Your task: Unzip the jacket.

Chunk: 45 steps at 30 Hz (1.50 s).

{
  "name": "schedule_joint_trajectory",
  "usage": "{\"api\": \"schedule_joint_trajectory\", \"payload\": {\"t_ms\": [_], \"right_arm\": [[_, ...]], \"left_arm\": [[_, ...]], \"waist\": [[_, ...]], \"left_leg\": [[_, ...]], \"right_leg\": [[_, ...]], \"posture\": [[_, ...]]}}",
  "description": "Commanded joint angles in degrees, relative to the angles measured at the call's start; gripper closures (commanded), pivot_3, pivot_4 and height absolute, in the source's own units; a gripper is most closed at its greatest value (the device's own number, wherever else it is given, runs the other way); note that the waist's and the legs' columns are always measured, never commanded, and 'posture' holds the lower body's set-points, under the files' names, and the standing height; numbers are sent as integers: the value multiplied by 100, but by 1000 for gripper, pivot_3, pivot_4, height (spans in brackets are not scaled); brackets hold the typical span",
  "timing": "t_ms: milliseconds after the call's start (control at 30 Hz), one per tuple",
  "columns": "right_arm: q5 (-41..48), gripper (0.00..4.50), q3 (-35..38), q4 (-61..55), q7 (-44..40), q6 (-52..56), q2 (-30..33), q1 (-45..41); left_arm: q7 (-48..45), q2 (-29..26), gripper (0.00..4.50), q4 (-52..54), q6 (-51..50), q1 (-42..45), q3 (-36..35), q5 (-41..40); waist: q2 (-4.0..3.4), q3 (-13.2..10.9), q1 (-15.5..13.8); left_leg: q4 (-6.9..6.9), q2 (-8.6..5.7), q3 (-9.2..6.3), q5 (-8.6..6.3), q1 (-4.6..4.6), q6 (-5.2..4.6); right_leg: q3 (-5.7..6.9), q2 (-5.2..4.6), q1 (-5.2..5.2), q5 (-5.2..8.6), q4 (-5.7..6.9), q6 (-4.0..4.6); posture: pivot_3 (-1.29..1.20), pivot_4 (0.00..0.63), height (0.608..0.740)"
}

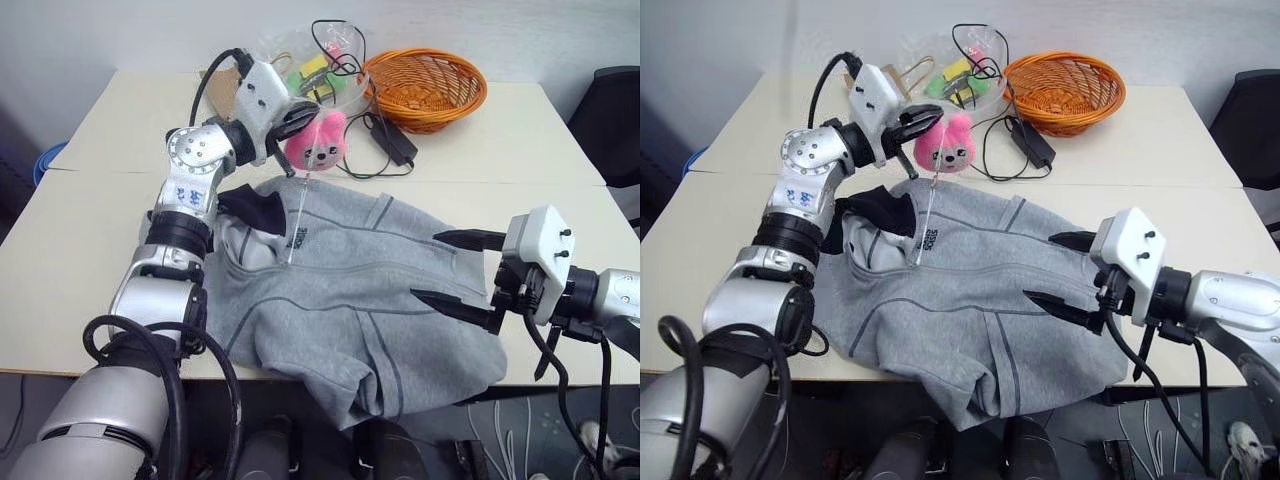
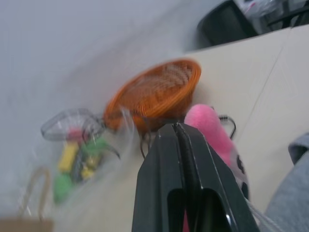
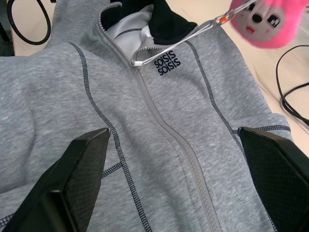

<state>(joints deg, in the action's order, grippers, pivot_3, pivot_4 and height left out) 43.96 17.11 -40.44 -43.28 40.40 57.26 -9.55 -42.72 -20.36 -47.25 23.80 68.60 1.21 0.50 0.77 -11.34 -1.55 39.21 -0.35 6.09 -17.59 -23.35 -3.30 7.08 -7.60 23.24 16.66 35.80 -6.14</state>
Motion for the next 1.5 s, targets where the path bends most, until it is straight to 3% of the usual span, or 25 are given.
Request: {"api": "schedule_joint_trajectory", "payload": {"t_ms": [33, 167, 333, 367, 467, 633, 767, 833, 967, 1067, 1167, 1400, 1500], "right_arm": [[11, 61, 72, -160, 24, -65, -41, -3], [31, 61, 96, -192, 20, -49, -27, 58], [-67, 61, 2, -162, 21, -62, 12, 89], [-157, 61, -57, -159, 8, -99, 29, 115], [-340, 61, -199, -158, -24, -144, 60, 167], [-745, 61, -528, -61, -16, -248, 28, 106], [-641, 61, -789, 71, 186, -61, -304, -171], [-460, 61, -923, 271, 417, 186, -661, -476], [-491, 61, -1319, 837, 672, 470, -1284, -1066], [-659, 61, -1643, 1215, 606, 452, -1542, -1326], [-825, 61, -2017, 1698, 422, 370, -1789, -1560], [-1352, 61, -2654, 2762, -18, -31, -2342, -1974], [-1494, 704, -2681, 3041, -91, -222, -2530, -2034]], "left_arm": [[-611, 39, 4437, 1412, 857, -554, 398, -193], [-1382, -199, 4437, 2633, 802, -1422, 886, -430], [-1891, -394, 4437, 3259, -17, -2115, 1136, -720], [-1943, -408, 4272, 3307, -243, -2186, 1166, -751], [-2052, -437, 3659, 3386, -501, -2293, 1201, -745], [-2082, -535, 2132, 3734, -1102, -2417, 1064, -885], [-2074, -769, 990, 4278, -2391, -2480, 772, -1360], [-2229, -1088, 370, 4766, -3556, -2529, 524, -2001], [-2647, -2046, 370, 5614, -5444, -2806, 12, -3202], [-2761, -2506, 370, 5879, -5987, -3008, -268, -3593], [-2801, -2766, 370, 5992, -6079, -3102, -367, -3618], [-2671, -2808, 370, 6079, -5900, -3101, -309, -3438], [-2653, -2790, 324, 6041, -5673, -3139, -182, -3227]], "waist": [[0, 0, -1], [-1, 1, 13], [-2, 1, 16], [-2, 1, 7], [-2, 1, -9], [-3, 1, 8], [-3, 1, 20], [-3, 1, 28], [-4, 1, 110], [-6, 1, 119], [-5, 1, 76], [-6, 1, 40], [-6, 1, 47]], "left_leg": [[1, 0, -1, 0, 1, 0], [1, 1, 0, 0, 3, 0], [3, 3, -1, 0, 9, 0], [3, 3, -2, 0, 11, 0], [9, 2, -14, 0, 11, -1], [13, 2, -38, -1, 12, -2], [13, 3, -48, -1, 12, -1], [13, 3, -50, 0, 13, 0], [12, 9, -58, 1, 14, 7], [8, 7, -64, 1, 14, 10], [8, 1, -66, 1, 15, 8], [8, 1, -62, 1, 15, 8], [7, 1, -60, 1, 15, 9]], "right_leg": [[0, 0, -1, 0, 0, 0], [-2, 2, -2, 0, 0, 0], [-4, 3, -9, 0, 2, 1], [-4, 2, -12, 0, 2, 1], [-1, 0, -28, 0, -4, 0], [-9, -1, -47, 0, -16, 0], [-10, 1, -55, 0, -19, 0], [-9, 2, -55, 0, -19, 0], [-9, 5, -57, 2, -21, 4], [-8, 6, -58, 5, -20, 9], [-9, 5, -64, 5, -23, 9], [-12, 9, -61, 5, -22, 9], [-11, 11, -60, 5, -22, 9]], "posture": [[0, 150, 740], [0, 150, 740], [0, 150, 740], [0, 150, 740], [0, 150, 740], [0, 150, 740], [0, 150, 740], [0, 150, 740], [0, 150, 740], [0, 150, 740], [0, 150, 740], [0, 150, 740], [0, 150, 740]]}}
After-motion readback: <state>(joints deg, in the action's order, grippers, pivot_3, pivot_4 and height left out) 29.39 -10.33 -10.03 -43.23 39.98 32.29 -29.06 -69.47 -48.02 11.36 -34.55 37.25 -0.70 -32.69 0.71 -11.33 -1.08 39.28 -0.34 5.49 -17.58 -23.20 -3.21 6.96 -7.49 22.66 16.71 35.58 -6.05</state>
